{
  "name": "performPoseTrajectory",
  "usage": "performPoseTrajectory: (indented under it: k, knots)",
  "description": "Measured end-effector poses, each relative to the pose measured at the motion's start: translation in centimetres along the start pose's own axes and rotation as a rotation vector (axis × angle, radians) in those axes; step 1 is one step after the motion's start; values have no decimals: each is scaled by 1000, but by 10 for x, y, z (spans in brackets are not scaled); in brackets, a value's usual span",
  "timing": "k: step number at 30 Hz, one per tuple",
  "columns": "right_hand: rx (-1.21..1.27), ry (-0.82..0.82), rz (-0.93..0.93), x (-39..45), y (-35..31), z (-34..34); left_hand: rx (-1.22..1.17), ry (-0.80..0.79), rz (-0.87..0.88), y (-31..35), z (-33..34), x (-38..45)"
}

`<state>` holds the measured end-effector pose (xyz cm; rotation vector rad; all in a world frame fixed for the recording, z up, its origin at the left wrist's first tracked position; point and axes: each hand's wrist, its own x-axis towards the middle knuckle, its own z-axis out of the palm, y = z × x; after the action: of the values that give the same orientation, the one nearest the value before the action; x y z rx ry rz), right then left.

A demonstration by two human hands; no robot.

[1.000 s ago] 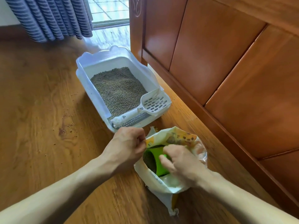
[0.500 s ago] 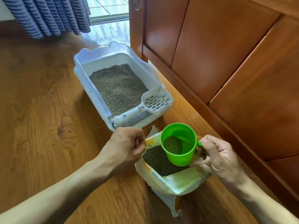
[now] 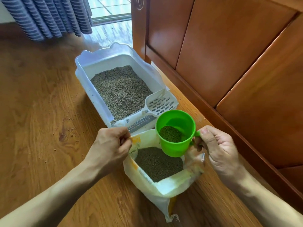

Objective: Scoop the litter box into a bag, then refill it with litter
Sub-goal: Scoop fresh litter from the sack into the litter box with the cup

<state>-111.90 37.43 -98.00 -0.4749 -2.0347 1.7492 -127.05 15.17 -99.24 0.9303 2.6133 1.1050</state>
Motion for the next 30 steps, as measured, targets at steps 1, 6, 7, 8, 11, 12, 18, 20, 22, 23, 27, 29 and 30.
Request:
performPoseTrajectory:
  k: [1, 6, 7, 8, 11, 12, 18, 20, 22, 23, 27, 29, 30]
  knots:
    - [25, 7, 7, 3, 0, 3, 11, -12, -12, -3, 1, 1]
    - [50, 41, 27, 24, -7, 21, 14, -34, -2, -9, -4, 1]
    - [32, 35, 8, 30, -11, 25, 12, -37, -2, -10, -4, 0]
    - [31, 29, -8, 36, -16, 29, 8, -41, 0, -12, -5, 0]
    - [47, 42, -58, 56, -32, 42, -22, -64, 21, -16, -5, 0]
    - [39, 38, -83, 63, -39, 48, -35, -71, 26, -16, -5, 0]
    - [-79, -14, -159, 126, -49, 93, -127, -95, 47, -21, -5, 2]
    - [-170, -24, -173, 150, -40, 109, -160, -104, 70, -26, -3, 5]
    - [-298, -16, -180, 173, -29, 124, -182, -109, 97, -33, -2, 9]
    - [-364, -6, -189, 184, -24, 131, -193, -110, 105, -37, -1, 11]
    - [-644, -49, -366, 208, -13, 154, -210, -90, 113, -45, 3, 15]
    - [-842, -138, -544, 214, -6, 159, -226, -85, 109, -47, 2, 15]
    - [-977, -171, -612, 217, -2, 160, -241, -88, 107, -48, 2, 15]
